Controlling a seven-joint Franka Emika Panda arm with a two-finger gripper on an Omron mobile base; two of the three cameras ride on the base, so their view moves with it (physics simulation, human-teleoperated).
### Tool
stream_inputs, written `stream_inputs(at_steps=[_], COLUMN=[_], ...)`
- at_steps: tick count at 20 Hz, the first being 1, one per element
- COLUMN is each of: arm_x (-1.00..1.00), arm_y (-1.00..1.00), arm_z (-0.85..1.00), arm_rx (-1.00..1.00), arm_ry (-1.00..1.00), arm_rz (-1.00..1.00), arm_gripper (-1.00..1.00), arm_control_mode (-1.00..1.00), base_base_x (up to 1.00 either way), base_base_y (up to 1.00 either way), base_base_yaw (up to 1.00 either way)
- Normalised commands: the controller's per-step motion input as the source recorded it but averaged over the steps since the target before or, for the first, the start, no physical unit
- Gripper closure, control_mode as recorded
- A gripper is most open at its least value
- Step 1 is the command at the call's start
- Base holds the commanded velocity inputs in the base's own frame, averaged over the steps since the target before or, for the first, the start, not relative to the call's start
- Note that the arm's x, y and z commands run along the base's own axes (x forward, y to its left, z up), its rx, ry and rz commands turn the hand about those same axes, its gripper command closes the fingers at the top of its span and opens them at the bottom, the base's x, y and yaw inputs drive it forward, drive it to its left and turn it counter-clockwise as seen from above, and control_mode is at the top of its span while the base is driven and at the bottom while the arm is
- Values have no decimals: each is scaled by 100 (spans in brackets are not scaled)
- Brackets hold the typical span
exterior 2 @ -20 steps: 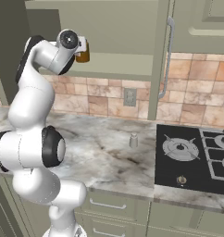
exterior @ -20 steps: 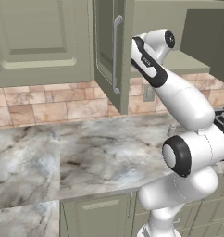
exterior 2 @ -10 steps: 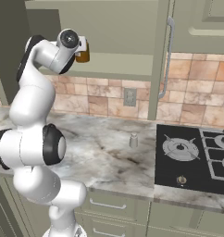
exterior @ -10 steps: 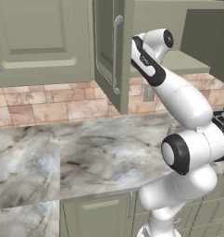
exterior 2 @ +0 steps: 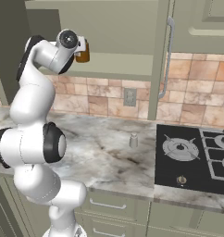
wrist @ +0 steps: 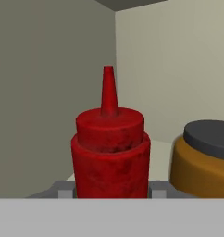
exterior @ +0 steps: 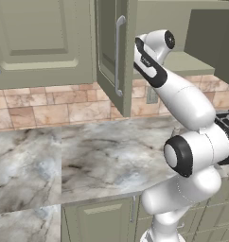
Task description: Collect the turmeric, ketchup, and shaker from the cabinet and place them next to the stove.
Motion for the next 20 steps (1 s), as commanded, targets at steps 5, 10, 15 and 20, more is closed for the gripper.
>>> stream_inputs(at_steps=[5,10,15,20], arm_x=[0,0,-5,-34], arm_y=[2,1,0,0], arm_z=[-1,0,0,0], arm_rx=[0,0,0,0], arm_ry=[0,0,-1,-3], arm_rz=[0,0,0,0], arm_gripper=[100,100,100,100], arm_control_mode=[-100,-100,-100,-100], base_base_x=[0,0,0,0], base_base_y=[0,0,0,0], base_base_yaw=[0,0,0,0])
